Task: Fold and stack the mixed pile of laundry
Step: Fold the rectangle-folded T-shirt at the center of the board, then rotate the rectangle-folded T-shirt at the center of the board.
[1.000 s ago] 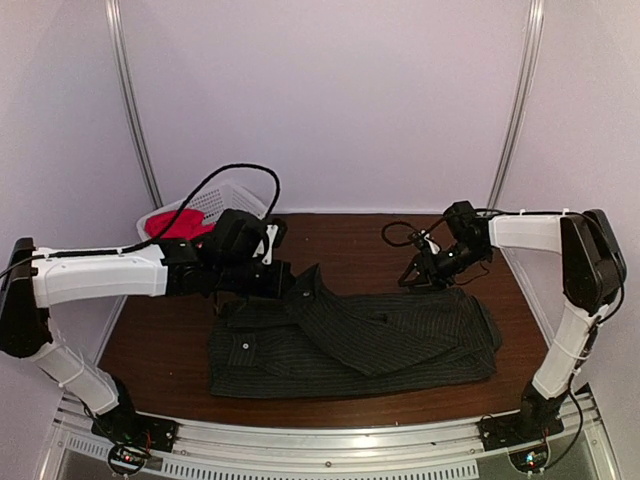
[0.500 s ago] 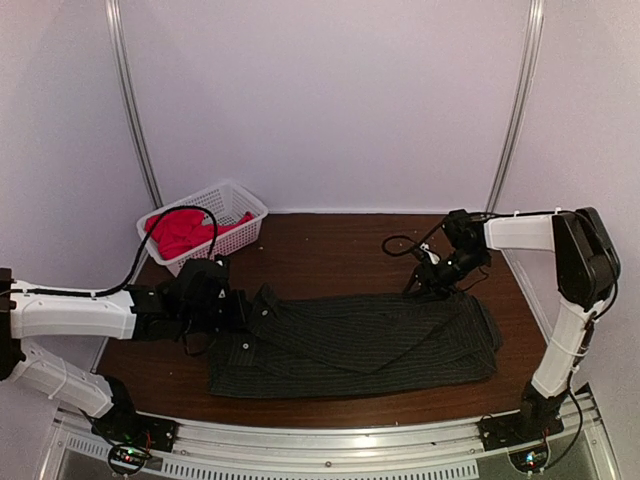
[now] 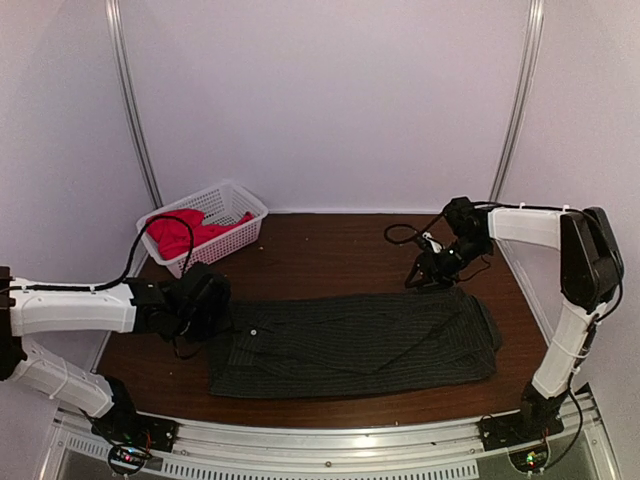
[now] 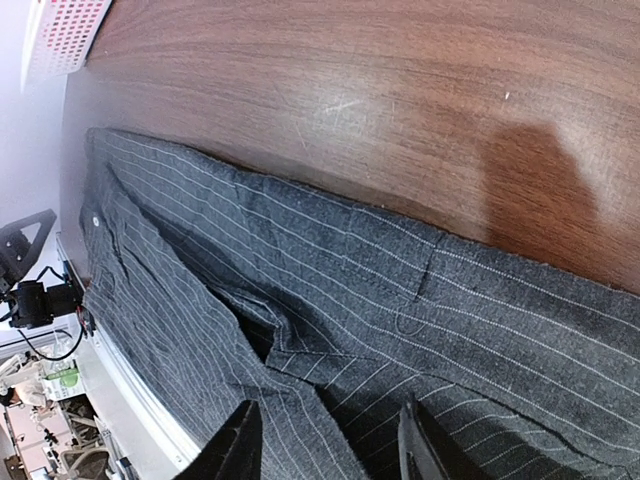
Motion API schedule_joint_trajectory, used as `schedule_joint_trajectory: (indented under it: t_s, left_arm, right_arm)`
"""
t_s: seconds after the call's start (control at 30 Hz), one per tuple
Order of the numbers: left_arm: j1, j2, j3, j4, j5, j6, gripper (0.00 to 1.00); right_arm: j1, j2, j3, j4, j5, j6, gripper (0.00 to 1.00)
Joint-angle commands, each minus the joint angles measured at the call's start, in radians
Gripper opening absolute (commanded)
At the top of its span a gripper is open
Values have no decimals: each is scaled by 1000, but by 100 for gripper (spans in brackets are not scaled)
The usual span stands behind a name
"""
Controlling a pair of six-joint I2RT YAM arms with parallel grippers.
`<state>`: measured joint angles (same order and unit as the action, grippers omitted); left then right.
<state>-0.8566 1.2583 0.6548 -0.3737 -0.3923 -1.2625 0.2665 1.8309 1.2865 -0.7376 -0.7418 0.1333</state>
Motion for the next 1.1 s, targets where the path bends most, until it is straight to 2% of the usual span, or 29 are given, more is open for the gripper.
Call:
schedule_joint_trajectory:
  t_s: [0.0,0.07,0.13,0.27,0.47,0.63,0.73,0.9,1.07]
  left_arm:
    - [20,-14,129,-211,-118,41,48]
    - [21,2,185,-145,-89,241,58]
    - [21,69,267,-85,11,450,64]
    - [16,273,453,-84,281,715,64]
    - [16,464,570,-83,464,800,54]
    - [30,602,613,-164,444,784,48]
    - [56,621,572,-179,422,751,44]
    - [77,614,487,-193,407,703,44]
    - [77,583,411,-158,452,671,44]
  right_arm:
    - [-1,-111,12,-56,15,-5,48]
    - [2,-160,-24,-63,5,7,48]
    - [4,-214,-76,-62,-10,19,48]
    - [12,-291,-190,-56,-39,39,48]
    - [22,-322,-312,54,-66,107,46]
    - [24,-192,-346,147,-22,136,45]
    - [23,-117,-325,156,49,125,41]
    - [22,39,-175,126,177,79,39]
    - [22,272,135,51,287,25,37]
